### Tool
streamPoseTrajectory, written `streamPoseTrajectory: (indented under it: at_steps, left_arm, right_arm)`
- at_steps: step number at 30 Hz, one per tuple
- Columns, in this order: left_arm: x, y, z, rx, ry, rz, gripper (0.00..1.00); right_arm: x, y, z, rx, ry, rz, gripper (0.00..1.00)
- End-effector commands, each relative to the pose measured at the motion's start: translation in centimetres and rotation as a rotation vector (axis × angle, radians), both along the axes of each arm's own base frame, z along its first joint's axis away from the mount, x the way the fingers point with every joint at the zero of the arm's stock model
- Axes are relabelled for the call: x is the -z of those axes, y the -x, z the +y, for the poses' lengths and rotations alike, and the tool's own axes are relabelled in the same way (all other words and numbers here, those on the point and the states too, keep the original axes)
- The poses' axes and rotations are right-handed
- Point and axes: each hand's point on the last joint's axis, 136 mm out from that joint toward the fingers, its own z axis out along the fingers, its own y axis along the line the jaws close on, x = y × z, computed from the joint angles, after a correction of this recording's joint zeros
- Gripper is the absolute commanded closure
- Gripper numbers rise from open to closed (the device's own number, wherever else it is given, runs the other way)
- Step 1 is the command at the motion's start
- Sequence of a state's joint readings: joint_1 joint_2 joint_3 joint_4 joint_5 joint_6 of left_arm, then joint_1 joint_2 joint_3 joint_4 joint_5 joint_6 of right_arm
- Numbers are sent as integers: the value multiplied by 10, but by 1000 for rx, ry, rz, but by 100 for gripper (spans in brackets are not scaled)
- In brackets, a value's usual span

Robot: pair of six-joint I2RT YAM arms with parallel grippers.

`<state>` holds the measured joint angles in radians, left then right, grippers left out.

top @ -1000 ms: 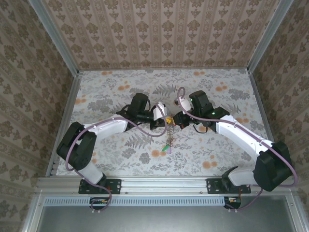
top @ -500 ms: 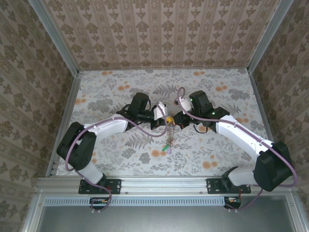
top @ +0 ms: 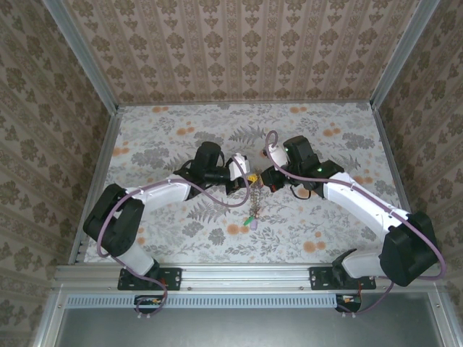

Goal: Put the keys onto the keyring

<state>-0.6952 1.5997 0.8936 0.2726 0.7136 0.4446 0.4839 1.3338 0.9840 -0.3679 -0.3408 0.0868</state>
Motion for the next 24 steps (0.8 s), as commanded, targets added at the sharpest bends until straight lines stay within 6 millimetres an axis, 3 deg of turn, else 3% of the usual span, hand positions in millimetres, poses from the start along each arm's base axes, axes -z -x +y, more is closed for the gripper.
streamPoseTrajectory:
  at_steps: [1, 4, 9, 24]
  left_arm:
    - [-15, 4, 0, -2, 44, -15, 100]
    - [-14, 3, 1, -6, 38, -14, 99]
    - [-15, 3, 0, 2, 33, -16, 82]
    - [-13, 4, -7, 38, -2, -21, 73]
  right_arm:
    - [-11, -2, -3, 22, -35, -22, 100]
    - [-18, 0, 3, -5, -67, -27, 100]
    - [-24, 4, 10, -46, -95, -32, 100]
    - [-24, 7, 15, -83, -100, -17, 100]
